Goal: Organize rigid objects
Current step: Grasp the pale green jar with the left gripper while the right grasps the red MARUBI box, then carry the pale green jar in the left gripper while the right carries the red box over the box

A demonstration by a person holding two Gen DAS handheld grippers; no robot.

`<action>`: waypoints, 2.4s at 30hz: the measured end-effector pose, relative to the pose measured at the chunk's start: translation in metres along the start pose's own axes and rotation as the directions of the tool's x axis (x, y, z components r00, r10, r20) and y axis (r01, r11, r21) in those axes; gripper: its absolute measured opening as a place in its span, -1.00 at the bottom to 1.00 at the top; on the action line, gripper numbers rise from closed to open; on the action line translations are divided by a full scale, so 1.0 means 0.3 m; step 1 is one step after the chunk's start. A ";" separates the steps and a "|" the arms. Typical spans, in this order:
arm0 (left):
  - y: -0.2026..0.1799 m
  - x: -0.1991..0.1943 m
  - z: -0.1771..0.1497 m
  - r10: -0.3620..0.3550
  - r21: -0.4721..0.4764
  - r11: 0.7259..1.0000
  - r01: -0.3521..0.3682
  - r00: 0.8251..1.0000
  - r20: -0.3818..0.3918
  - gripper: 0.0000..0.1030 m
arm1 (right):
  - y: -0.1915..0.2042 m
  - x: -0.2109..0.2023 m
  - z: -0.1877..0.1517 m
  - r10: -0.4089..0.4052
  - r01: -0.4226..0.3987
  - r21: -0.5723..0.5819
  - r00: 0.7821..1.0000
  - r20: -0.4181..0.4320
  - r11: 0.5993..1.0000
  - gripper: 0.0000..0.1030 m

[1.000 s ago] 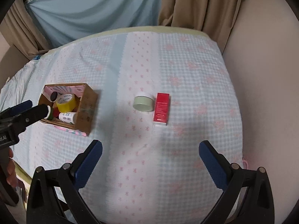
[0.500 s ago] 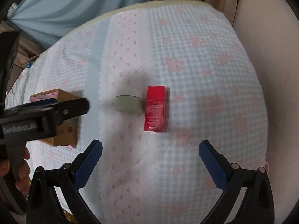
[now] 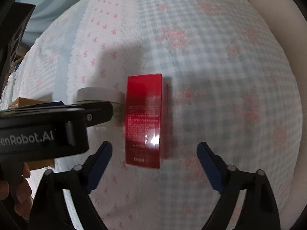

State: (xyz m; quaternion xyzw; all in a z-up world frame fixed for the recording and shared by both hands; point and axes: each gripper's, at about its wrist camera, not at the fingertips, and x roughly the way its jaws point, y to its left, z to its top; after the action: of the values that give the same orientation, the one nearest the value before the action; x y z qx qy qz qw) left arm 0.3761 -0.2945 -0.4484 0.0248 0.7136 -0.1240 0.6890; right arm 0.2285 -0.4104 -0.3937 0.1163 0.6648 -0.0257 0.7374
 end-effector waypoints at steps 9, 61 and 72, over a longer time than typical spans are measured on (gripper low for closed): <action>0.014 0.076 0.031 -0.070 -0.040 0.997 0.069 0.997 -0.037 0.76 | 0.004 0.092 0.038 -0.017 0.016 -0.008 0.999 -0.036 1.000 0.30; 0.273 -0.624 -0.407 -0.199 -0.179 0.948 0.262 0.930 0.308 0.31 | 0.220 -0.589 -0.133 0.114 -0.090 -0.114 0.969 0.220 0.989 -0.21; 0.555 -0.896 -0.591 -0.125 -0.240 0.942 0.236 0.907 0.401 0.31 | 0.547 -0.721 -0.200 0.212 -0.150 -0.266 0.951 0.223 0.952 -0.21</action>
State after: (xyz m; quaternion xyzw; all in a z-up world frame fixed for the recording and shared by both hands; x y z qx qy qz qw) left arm 0.2503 -0.0595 -0.2026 -0.1653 0.5759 -0.0871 0.7959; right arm 0.1768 -0.2638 -0.1632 0.0807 0.5515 0.1105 0.8229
